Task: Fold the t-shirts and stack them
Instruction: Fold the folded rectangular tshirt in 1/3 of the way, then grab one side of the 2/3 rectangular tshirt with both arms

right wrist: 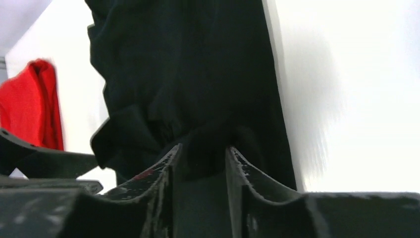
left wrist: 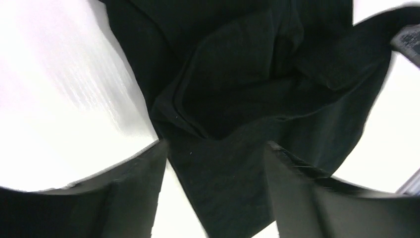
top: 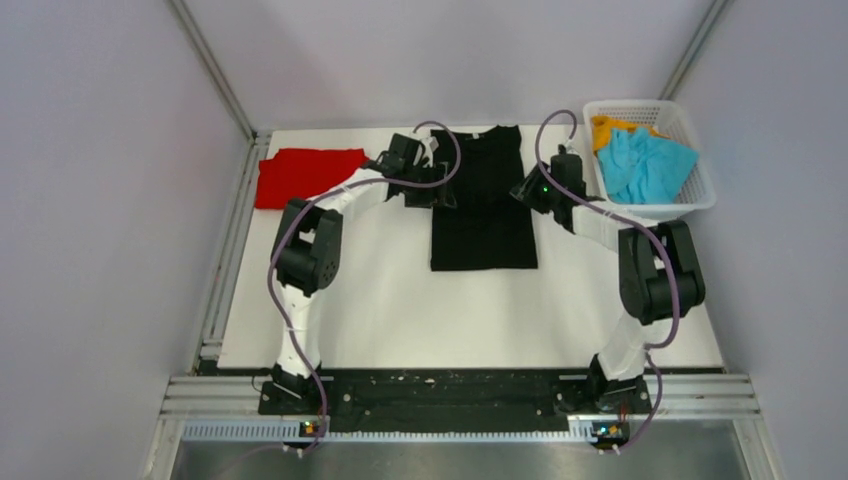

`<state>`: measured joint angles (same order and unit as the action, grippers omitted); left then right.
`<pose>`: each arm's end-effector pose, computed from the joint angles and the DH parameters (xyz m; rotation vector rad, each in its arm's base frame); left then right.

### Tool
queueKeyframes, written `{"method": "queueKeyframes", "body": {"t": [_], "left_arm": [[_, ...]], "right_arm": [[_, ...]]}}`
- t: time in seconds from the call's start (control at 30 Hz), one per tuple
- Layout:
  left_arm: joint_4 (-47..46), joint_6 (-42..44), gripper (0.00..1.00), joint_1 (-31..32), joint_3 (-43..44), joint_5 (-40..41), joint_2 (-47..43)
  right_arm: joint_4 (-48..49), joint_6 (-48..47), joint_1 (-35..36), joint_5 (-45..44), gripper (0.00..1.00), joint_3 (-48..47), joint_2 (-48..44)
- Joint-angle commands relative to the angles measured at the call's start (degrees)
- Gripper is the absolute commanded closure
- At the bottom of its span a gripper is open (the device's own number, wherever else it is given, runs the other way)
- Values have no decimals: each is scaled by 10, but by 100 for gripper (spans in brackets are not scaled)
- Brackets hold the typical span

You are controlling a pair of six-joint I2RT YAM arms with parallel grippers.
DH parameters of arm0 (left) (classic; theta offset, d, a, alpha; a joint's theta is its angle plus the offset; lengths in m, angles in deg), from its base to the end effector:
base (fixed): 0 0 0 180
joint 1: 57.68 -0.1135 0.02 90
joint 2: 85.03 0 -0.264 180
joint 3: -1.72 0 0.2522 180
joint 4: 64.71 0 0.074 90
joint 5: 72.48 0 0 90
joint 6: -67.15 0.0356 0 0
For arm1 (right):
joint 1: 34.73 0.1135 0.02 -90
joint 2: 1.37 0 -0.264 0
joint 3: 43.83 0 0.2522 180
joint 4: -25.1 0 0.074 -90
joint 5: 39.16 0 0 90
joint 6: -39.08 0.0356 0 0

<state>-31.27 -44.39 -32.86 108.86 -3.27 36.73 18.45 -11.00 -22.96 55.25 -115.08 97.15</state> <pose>0.4255 -0.2107 0.1945 0.2464 2.4852 -0.7960 0.3657 0.0790 0.1979 0.4964 2.1673 0.5932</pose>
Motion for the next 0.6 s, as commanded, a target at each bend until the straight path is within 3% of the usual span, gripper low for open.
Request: {"method": "queueKeyframes", "body": {"t": [0.0,0.03,0.2,0.4,0.57], "left_arm": [[29,5,7,-21,69,-3,-5],[31,1,2,-22,65,0,-15],[-14,-20,1,-22,-58,19,-113],[-87,-95,1,-9,-272,10,-243],[-121,-136,1,32,-374,32,-296]], "right_arm": [[-3,-11,-16,42,46,-83,36],[-20,-17,-16,39,37,-94,37],[-48,-28,-16,37,13,-45,-8],[-59,-38,-16,28,10,103,-135],[-96,-47,-15,23,10,186,-219]]}}
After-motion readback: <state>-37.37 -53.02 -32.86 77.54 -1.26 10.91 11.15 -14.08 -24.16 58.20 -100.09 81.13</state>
